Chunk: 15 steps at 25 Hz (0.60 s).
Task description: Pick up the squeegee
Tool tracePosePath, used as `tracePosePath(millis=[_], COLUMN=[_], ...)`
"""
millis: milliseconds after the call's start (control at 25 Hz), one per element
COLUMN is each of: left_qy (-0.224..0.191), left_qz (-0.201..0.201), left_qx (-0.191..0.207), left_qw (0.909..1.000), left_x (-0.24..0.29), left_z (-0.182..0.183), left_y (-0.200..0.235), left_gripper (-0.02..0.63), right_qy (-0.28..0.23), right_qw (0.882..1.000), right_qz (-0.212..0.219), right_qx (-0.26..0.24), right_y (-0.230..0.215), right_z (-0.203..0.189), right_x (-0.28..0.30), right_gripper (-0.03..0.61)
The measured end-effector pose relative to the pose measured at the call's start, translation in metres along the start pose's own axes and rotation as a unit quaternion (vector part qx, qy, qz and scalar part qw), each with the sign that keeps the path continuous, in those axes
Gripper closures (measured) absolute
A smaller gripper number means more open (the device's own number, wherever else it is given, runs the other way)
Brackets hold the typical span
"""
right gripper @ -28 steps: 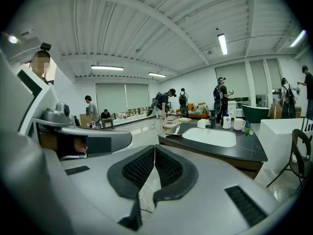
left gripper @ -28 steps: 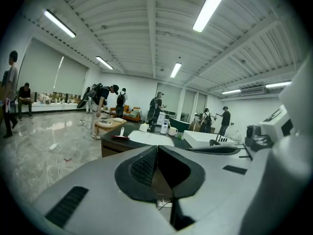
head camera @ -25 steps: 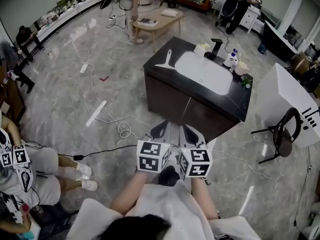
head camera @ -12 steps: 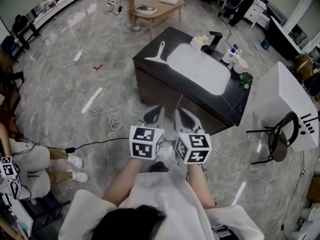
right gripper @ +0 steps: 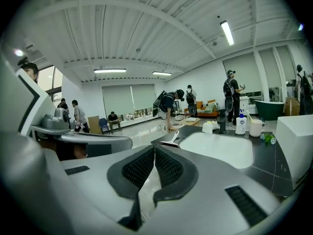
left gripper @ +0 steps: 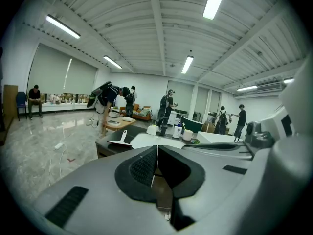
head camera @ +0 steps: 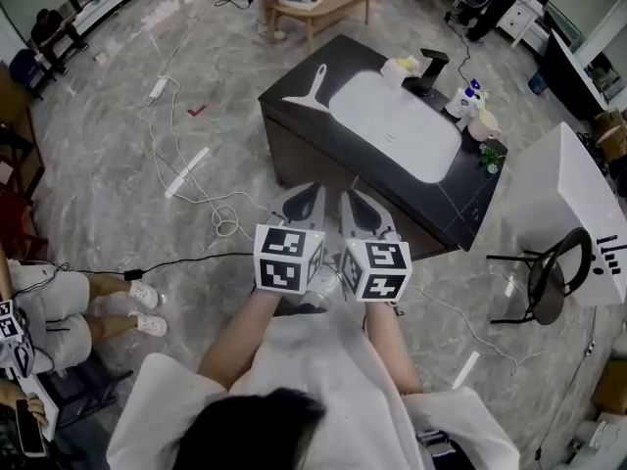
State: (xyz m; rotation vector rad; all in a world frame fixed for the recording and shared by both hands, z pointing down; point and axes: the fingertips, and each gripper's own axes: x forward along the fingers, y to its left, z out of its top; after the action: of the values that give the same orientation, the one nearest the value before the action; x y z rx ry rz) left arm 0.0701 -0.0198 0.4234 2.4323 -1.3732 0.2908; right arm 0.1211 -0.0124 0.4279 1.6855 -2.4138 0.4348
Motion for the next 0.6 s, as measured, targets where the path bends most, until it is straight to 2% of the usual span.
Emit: tracePosePath(millis=[280,480,600], left_qy=[0.0,0.007,0.007], left_qz=[0.0,0.014,0.018], left_qx=[-0.003,-0.002,-0.005], left_qw=[1.0,0.9999,0.9998], left_x=[0.015,0.017,0.019], left_z=[-0.001,-0.005,-0.007], left_y=[-0.008,0.002,0.004], left_gripper=[0.588,0.588,0.588], right_qy=[-0.003,0.004,-0.004], right_qw=[1.0,1.0,1.0], right_qz=[0.011,0.017,0.009], right_qx=[0.008,0.009,0.005], right_y=[-0.012,-0.013,-0.02], right_z=[0.005,-0.001,-0.001], right_x=[0.01,0.013,0.011], right_gripper=[0.551,0.551,0.551])
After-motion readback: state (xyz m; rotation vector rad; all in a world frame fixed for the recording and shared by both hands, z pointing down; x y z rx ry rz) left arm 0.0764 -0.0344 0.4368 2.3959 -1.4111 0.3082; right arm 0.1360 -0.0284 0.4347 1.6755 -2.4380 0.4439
